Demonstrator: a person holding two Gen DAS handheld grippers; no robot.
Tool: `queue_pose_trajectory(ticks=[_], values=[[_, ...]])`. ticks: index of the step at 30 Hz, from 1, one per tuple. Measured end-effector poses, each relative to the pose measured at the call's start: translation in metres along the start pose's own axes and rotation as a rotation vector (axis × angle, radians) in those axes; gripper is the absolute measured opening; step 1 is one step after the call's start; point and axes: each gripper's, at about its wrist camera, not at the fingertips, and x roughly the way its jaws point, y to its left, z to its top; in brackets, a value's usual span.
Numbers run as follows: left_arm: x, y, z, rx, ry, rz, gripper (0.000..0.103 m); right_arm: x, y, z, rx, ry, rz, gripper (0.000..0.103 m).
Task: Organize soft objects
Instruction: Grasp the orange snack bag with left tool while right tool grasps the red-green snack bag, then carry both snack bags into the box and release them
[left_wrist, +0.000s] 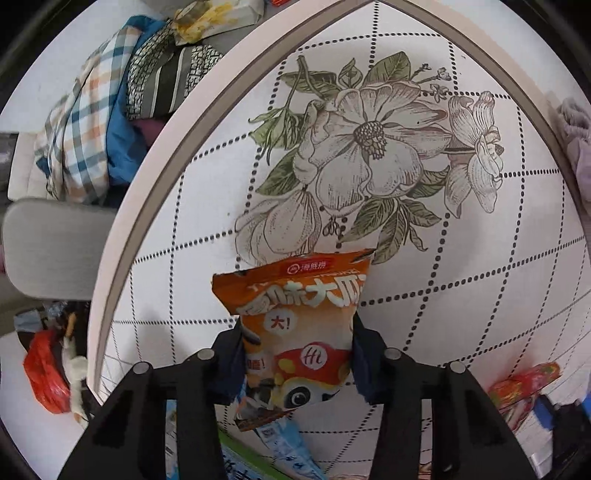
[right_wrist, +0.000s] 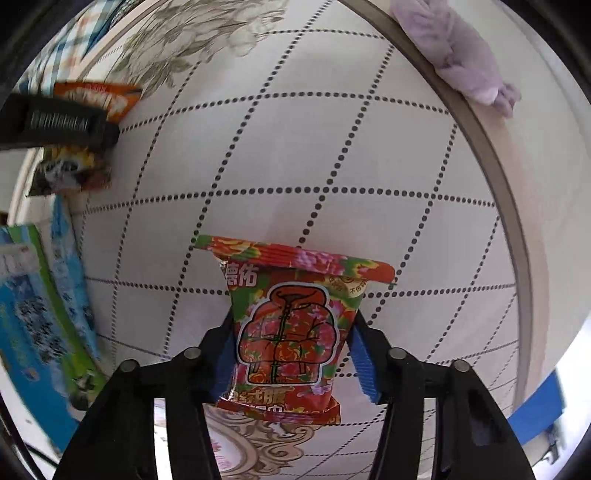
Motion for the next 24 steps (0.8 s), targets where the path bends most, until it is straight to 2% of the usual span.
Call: queue_pose_trajectory(ticks=[1,5,9,15,18,21,22,24], values=[[0.000,0.003,-0.001,-0.017,0.012,-0.013,0.043,0.000,0.004,-0.002,-0.007,-0.003,-0.002,0.053],[-0.001,0.018,-0.012,-0.135,0.045,-0.157,0.042,-0.002,0.008,-0.004,-0.018,-0.003,0.019,0.050],[-0.016,0.026,-0.034,-0.220,0.021,-0.245,0.042,-0.013,0.001,-0.007,-0.002,-0.015,0.040,0.049],[-0.055,0.039,-0.083,-0.323,-0.063,-0.340,0.042,-0.046,0.000,-0.011,-0.030,-0.060,0.060,0.049],[-0.080,0.046,-0.120,-0.352,-0.135,-0.350,0.042,-0.069,0.003,-0.005,-0.073,-0.090,0.076,0.049],[-0.104,0.055,-0.159,-0.386,-0.183,-0.393,0.042,-0.096,0.019,-0.014,-0.128,-0.124,0.090,0.049],[-0.109,0.062,-0.159,-0.393,-0.194,-0.397,0.042,-0.104,0.025,-0.018,-0.148,-0.134,0.096,0.049],[-0.126,0.073,-0.185,-0.427,-0.227,-0.401,0.042,-0.120,0.038,-0.027,-0.193,-0.150,0.115,0.049]])
